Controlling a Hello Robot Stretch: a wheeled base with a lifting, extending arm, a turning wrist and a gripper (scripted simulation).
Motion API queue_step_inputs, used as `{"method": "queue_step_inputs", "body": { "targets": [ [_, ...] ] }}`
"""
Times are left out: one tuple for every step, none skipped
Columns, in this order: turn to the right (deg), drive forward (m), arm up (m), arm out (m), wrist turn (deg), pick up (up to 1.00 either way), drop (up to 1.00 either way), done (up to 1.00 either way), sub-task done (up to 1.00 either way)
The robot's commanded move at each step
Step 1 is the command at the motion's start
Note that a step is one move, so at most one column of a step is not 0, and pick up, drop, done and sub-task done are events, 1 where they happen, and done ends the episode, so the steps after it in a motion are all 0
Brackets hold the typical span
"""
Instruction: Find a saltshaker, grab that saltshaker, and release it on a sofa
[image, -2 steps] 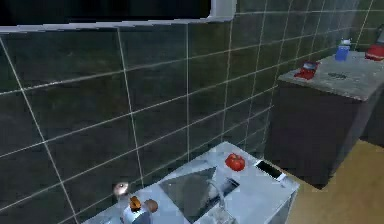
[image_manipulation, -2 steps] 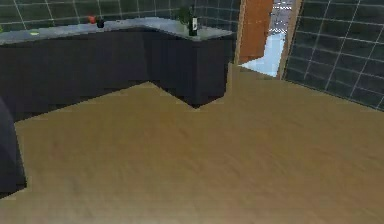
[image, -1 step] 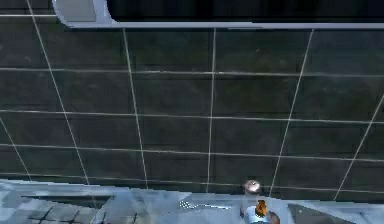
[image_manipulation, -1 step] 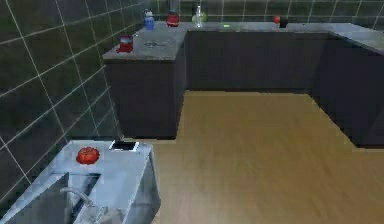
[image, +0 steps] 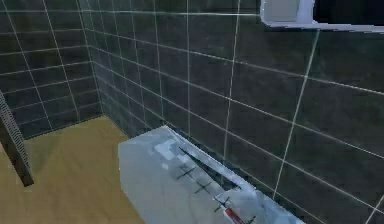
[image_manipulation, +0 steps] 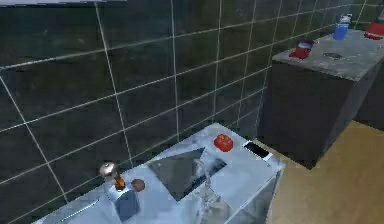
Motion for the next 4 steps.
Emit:
{"method": "queue_step_inputs", "body": {
  "targets": [
    [-21.0, 0.00, 0.00, 0.00, 0.0, 0.00, 0.00, 0.00, 0.00],
    [0.0, 0.00, 0.50, 0.00, 0.0, 0.00, 0.00, 0.00, 0.00],
    [0.0, 0.00, 0.22, 0.00, 0.0, 0.00, 0.00, 0.00, 0.00],
    [0.0, 0.00, 0.00, 0.32, 0.0, 0.00, 0.00, 0.00, 0.00]
  ]
}}
